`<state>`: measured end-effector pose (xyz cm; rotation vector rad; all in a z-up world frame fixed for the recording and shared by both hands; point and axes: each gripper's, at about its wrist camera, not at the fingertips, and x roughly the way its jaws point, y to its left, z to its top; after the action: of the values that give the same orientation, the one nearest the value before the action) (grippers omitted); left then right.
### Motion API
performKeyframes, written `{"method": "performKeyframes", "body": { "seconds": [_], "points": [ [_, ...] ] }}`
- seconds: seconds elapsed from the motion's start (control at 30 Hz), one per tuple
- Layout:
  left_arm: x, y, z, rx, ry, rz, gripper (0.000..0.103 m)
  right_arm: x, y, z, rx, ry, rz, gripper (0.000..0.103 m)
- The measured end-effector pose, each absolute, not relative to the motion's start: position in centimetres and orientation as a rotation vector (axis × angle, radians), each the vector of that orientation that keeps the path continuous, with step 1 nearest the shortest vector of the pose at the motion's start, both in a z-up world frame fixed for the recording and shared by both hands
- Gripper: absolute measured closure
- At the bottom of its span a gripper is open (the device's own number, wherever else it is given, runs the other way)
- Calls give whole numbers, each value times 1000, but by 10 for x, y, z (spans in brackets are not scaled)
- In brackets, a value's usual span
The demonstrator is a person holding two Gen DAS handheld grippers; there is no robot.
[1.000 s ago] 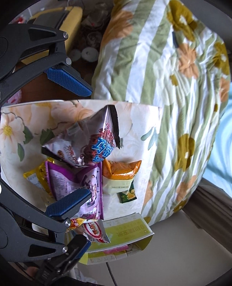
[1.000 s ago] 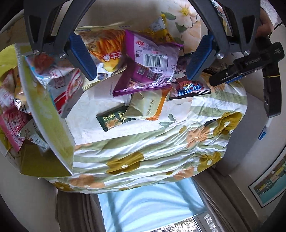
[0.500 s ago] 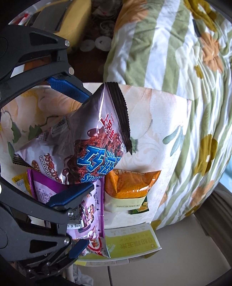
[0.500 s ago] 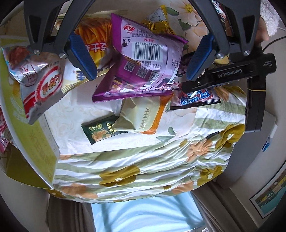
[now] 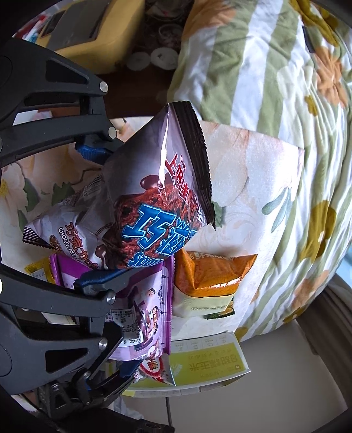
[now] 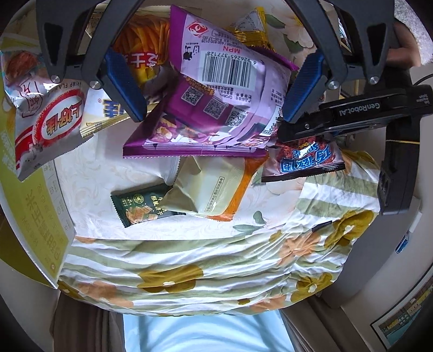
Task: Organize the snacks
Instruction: 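Grasp the blue-lettered chocolate bag with left tool while right tool grasps purple bag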
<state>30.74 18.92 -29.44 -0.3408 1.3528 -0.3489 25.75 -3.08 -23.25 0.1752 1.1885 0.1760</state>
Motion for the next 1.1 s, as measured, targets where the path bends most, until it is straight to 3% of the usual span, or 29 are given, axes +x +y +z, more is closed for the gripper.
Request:
{"method": "performKeyframes", "body": {
  "seconds": [0.4,0.47,0.5,0.63,1.1],
  "points": [
    [280,206,-284,-299,1334,-296,44,260,-18,-253,89,1243,209,6],
    [276,210,-283,-307,1329,-292,44,261,-16,-257,61,1252,214,11],
    [275,211,-282,-311,1327,-290,44,262,-14,-257,50,1252,223,20],
    [269,216,-279,-321,1318,-288,44,259,-10,-255,15,1257,237,37],
    [246,219,-211,-273,1202,-294,44,230,-15,-178,81,1093,248,40]
  ]
}}
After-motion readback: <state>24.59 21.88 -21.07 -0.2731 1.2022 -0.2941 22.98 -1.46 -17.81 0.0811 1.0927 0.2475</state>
